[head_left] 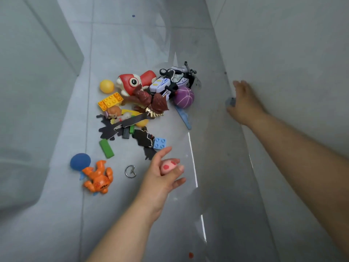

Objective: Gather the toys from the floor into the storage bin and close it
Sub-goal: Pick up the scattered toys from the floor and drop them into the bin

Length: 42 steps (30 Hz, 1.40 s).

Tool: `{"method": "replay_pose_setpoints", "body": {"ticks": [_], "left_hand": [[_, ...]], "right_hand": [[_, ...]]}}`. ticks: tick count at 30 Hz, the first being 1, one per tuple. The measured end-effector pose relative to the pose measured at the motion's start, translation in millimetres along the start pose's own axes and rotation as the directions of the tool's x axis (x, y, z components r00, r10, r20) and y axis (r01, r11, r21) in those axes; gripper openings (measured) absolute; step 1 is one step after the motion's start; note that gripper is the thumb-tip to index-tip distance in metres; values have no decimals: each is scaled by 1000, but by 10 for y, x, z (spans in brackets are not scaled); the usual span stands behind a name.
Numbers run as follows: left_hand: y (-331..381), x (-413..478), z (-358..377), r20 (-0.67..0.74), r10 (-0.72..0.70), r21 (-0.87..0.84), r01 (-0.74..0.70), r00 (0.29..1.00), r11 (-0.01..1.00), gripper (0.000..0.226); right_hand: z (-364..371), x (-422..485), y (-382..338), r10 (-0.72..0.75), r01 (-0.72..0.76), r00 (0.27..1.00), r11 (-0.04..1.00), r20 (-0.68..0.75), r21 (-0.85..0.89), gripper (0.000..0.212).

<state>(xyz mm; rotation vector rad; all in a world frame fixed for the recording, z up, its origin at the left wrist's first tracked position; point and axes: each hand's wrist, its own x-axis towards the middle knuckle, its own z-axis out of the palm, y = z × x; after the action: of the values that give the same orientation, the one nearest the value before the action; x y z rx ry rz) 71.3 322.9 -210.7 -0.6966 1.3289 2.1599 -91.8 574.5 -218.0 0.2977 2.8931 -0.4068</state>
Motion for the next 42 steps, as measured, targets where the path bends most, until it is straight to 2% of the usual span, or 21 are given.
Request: {"method": "replay_pose_setpoints", "body": {"ticks": [1, 3, 5, 7, 9, 11, 13, 14, 17, 19, 21, 23, 25, 29, 33, 35, 38, 42], "left_hand": [[7, -5, -34, -12, 10, 20, -9, 1000, 1000, 47], [15, -11, -102, -34, 4, 52, -2, 999, 999, 48], [21, -9, -143, -64, 4, 47, -1, 998, 999, 47], [32, 6, -151, -86, 12, 25, -9, 996, 1000, 46], [30, 24, -139, -80, 2, 1, -1, 997, 1000, 45], [9, 37, -117, -71, -27, -33, 25, 997, 999, 40], [21, 34, -75, -51, -106, -158, 97, 993, 983, 28], [35, 29, -58, -28, -166, -236, 155, 986, 959, 28], [82, -31, -54, 127, -292, -397, 318, 948, 861, 48], [109, -98, -81, 167, -299, -434, 343, 939, 833, 52], [122, -152, -121, 161, -280, -442, 323, 946, 837, 48], [165, -211, -185, 154, -250, -457, 293, 956, 840, 41], [219, -266, -255, 140, -220, -469, 260, 965, 844, 38], [288, -379, -405, 92, -144, -388, 169, 985, 906, 45], [317, -461, -587, -18, -108, -288, 98, 994, 953, 29], [328, -503, -703, -79, -108, -256, 85, 991, 963, 27], [349, -564, -882, -147, -110, -253, 70, 983, 965, 27], [401, -602, -1031, -185, -108, -279, 53, 977, 959, 29]], "right_hand": [[37, 195, 41, 20, -17, 999, 998, 42, -68, 64], [137, 390, 63, 62, -43, 994, 980, 93, -194, 51], [203, 340, 35, 93, -67, 994, 935, 58, -349, 37], [227, 208, 28, 67, -71, 997, 923, -23, -379, 33], [207, -31, -4, 32, -48, 997, 971, -73, -232, 33], [203, -411, -123, -8, 17, 995, 996, -96, 90, 37], [201, -926, -334, -78, 114, 992, 908, -103, 404, 35], [214, -1209, -456, -147, 176, 984, 850, -98, 496, 34], [371, -1851, -711, -365, 342, 928, 749, -77, 567, 35], [455, -2008, -821, -486, 461, 870, 735, -88, 498, 41], [452, -2004, -890, -516, 484, 852, 708, -91, 514, 47], [412, -1939, -932, -448, 434, 884, 686, -132, 584, 54], [400, -1822, -945, -344, 352, 929, 715, -135, 604, 57], [597, -1545, -1112, -256, 197, 964, 871, 73, 450, 65], [984, -1357, -1442, -215, 152, 954, 948, 208, 279, 77], [1128, -1308, -1603, -143, 101, 973, 970, 183, 221, 71], [1249, -1263, -1711, -80, 68, 995, 978, 58, 195, 50], [1301, -1267, -1616, -21, 29, 999, 925, -27, 379, 33]]}}
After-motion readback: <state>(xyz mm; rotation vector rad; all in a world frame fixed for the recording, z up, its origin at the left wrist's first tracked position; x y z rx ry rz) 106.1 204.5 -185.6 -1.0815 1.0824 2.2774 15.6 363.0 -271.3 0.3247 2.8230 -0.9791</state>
